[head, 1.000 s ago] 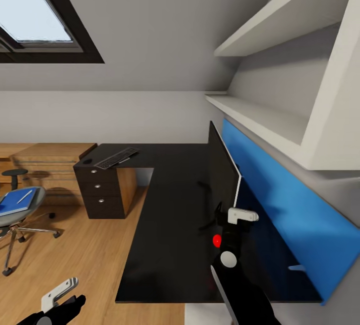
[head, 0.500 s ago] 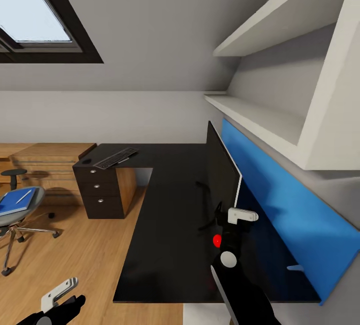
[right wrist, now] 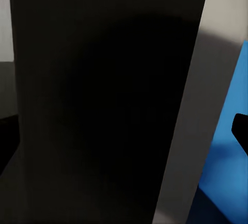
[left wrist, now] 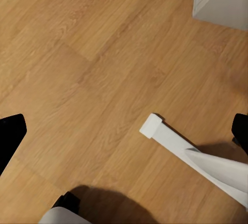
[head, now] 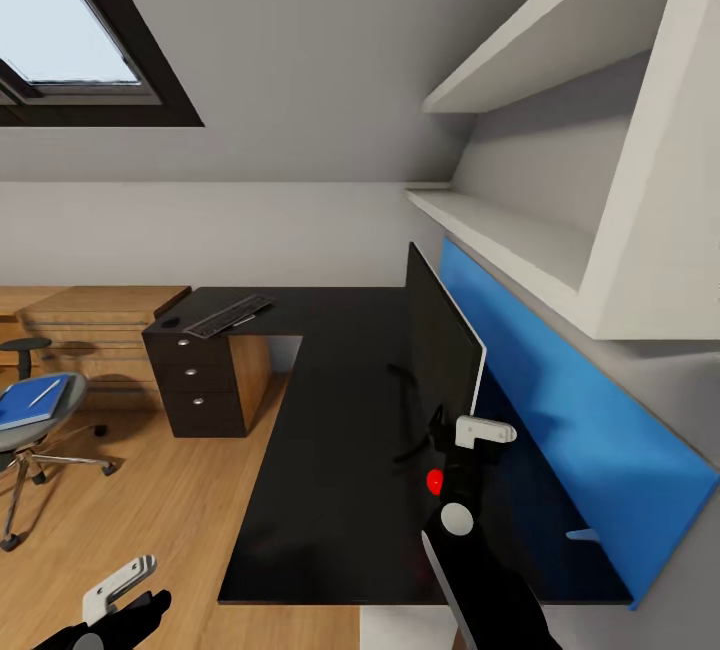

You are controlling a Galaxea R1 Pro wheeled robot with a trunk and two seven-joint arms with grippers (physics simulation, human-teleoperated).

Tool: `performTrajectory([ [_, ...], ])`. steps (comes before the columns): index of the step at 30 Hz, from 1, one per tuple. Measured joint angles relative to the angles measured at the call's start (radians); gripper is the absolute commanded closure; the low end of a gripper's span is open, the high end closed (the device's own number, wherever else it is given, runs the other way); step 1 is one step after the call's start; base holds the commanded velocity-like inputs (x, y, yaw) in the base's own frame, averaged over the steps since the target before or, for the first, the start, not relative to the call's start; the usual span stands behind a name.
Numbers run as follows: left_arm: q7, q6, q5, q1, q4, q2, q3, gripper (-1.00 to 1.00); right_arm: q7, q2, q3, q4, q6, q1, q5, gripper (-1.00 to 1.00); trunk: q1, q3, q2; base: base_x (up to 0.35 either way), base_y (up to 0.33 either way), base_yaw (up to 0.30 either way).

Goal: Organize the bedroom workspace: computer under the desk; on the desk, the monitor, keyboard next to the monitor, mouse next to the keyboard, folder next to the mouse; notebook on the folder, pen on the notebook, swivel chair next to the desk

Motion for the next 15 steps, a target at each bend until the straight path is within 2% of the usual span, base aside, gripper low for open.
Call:
performTrajectory([
  [6,-0.001,0.000,0.001,0.000,0.000,0.000,0.000,-1.00,0.000,0.000,0.000,0.000,0.000,0.000,-0.001,-1.00,0.000,0.000,0.000,-0.057,-0.001,0.000],
  [15,-0.001,0.000,0.000,0.000,0.001,0.001,0.000,-1.00,-0.001,0.000,0.000,0.000,0.000,0.000,-0.001,-1.00,0.001,0.000,0.000,-0.258,0.000,0.000],
])
